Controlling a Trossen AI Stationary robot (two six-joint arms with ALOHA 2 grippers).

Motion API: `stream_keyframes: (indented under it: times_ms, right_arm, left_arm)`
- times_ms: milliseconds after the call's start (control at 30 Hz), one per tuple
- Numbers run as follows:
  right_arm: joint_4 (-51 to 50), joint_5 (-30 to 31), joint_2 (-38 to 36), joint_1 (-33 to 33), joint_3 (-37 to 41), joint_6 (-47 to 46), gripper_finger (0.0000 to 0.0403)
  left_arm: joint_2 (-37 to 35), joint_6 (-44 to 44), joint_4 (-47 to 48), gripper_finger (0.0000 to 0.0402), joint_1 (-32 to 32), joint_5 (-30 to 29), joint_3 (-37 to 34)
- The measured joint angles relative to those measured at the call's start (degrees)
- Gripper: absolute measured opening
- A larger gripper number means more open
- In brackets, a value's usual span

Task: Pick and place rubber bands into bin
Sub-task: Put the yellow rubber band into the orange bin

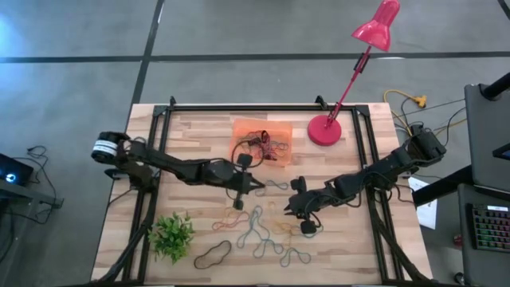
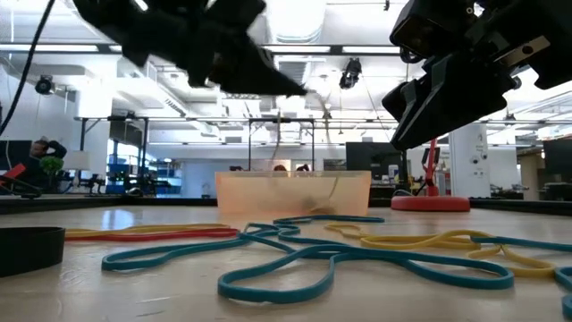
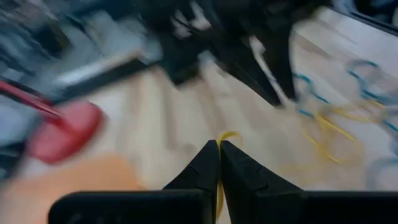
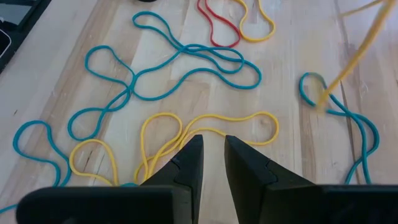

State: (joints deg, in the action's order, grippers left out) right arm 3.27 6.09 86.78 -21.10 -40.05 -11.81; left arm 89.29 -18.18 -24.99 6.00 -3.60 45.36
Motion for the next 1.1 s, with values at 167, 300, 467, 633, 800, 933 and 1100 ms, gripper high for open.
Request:
stream_keyframes:
  times_ms: [167, 300, 467, 633, 800, 933, 1100]
  right_arm:
    - [0.0, 0.0, 0.0, 0.0, 0.0, 0.0, 0.0057]
    - [0.0, 0.0, 0.0, 0.0, 0.0, 0.0, 0.0057]
    - [0.1, 0.0, 0.0, 0.0, 0.0, 0.0, 0.0057]
    - [0.2, 0.0, 0.0, 0.0, 0.0, 0.0, 0.0057]
    - [0.2, 0.0, 0.0, 0.0, 0.0, 0.0, 0.0057]
    - [0.2, 0.0, 0.0, 0.0, 0.0, 0.2, 0.0057]
    - [0.2, 0.0, 0.0, 0.0, 0.0, 0.2, 0.0057]
  left_arm:
    - [-5.4, -4.7, -0.1, 0.0000, -0.3, -6.1, 0.0]
    - [-8.9, -7.4, -0.2, 0.0000, -2.2, -10.0, 0.0]
    - [-10.7, -7.8, 0.9, 0.0000, -7.6, -10.4, 0.0]
    - [-9.8, -7.7, 2.2, 0.0000, -13.8, -10.2, 0.0]
    - [-7.8, -5.3, 3.5, 0.0000, -19.3, -5.0, 0.0]
    - [-5.5, -0.4, 4.0, 0.0000, -22.2, -1.1, 0.0]
    - [-2.7, 1.0, 5.3, 0.0019, -22.9, -0.8, 0.0]
